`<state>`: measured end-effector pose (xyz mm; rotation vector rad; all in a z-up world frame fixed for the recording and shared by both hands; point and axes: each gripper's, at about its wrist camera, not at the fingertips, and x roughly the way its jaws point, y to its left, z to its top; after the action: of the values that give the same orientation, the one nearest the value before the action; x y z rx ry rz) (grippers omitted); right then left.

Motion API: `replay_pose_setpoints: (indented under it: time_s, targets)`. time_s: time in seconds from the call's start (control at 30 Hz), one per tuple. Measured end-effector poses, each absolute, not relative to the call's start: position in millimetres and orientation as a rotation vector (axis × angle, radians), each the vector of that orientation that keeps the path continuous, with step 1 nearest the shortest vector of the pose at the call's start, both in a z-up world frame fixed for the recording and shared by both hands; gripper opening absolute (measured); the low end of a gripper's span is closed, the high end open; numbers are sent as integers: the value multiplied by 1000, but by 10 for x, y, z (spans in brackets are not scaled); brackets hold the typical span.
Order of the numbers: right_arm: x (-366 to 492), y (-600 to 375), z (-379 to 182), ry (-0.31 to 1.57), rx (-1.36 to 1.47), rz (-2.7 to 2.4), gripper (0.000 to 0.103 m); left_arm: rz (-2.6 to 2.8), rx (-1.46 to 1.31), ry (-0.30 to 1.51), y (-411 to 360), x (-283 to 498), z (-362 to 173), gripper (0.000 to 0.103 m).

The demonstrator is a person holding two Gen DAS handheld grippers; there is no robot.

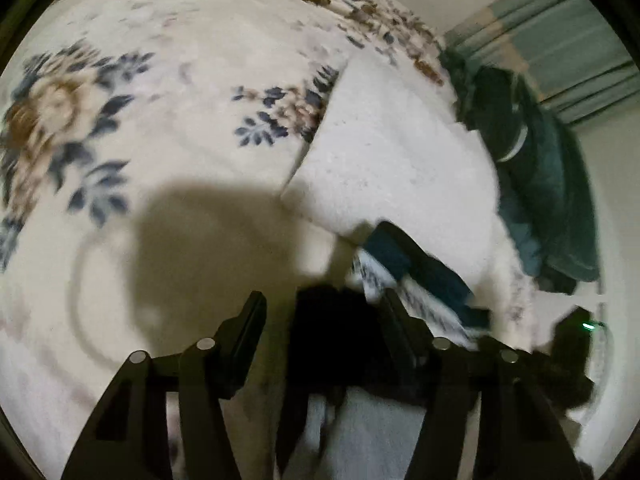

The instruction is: Fold small clothes

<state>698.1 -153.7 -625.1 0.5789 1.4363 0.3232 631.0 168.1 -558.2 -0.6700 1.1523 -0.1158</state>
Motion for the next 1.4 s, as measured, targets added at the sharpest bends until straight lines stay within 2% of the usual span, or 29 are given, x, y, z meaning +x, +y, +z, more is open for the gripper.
replay_pose_setpoints:
  time_s: [0.03, 0.07, 0.13, 0.2, 0.27, 0.43, 0.6, 0.77, 0.8, 0.83, 0.87, 0.9, 0.93, 0.97, 1.0, 1.03, 1.23, 1.33, 1.4]
  targets:
    - [6945, -1577, -6255, 1444, 599, 335, 61, -137, -692, 1145, 1712, 6185, -5534, 74]
    - [6894, -1645, -6271, 1455, 632, 358, 67, -156, -733, 1132, 1759, 5970, -5480, 75]
    - [6790, -1780, -6337, 1492, 699, 415, 67, -179, -798, 1135, 1779, 5644, -5452, 75]
    - [6690, -1872, -6431, 1531, 740, 478, 73, -196, -868, 1143, 1770, 5214, -5459, 76]
    - [6641, -1886, -6557, 1576, 744, 538, 97, -182, -937, 1161, 1681, 4774, -5529, 77]
    - [6739, -1792, -6997, 1641, 800, 653, 98, -187, -1096, 1203, 1331, 4194, -5915, 77]
    - [6924, -1488, -7219, 1656, 825, 748, 103, -151, -1153, 1157, 939, 4363, -6298, 78]
    - [6928, -1351, -7168, 1615, 806, 752, 103, -6, -1196, 1051, 888, 4439, -6274, 78]
    - [6898, -1335, -7151, 1607, 781, 745, 102, 8, -1188, 1035, 891, 4412, -6224, 68]
    - [6862, -1347, -7142, 1598, 773, 735, 99, 17, -1186, 1021, 912, 4388, -6182, 45]
    - [6828, -1387, -7145, 1597, 770, 713, 87, 11, -1189, 1007, 952, 4362, -6156, 34]
    - [6799, -1448, -7156, 1595, 775, 682, 78, 8, -1183, 1008, 978, 4376, -6123, 31]
    - [6763, -1523, -7173, 1590, 807, 664, 62, 0, -1176, 1004, 1003, 4400, -6081, 28]
    - [6720, -1585, -7183, 1581, 837, 656, 50, -15, -1154, 999, 1020, 4454, -6017, 27]
    - [6649, -1686, -7183, 1562, 886, 643, 44, -26, -1139, 998, 1029, 4502, -5970, 25]
    - [6607, -1725, -7173, 1551, 917, 641, 30, -43, -1123, 999, 1011, 4542, -5927, 24]
    - [5871, -1839, -6815, 1456, 1063, 524, 26, -129, -1068, 1011, 1466, 4666, -5572, 22]
    - [5057, -1768, -6508, 1427, 1074, 462, 24, -188, -1011, 1060, 1750, 4750, -5473, 22]
    - [4392, -1608, -6427, 1466, 1094, 391, 23, -241, -947, 1173, 1807, 4788, -5569, 25]
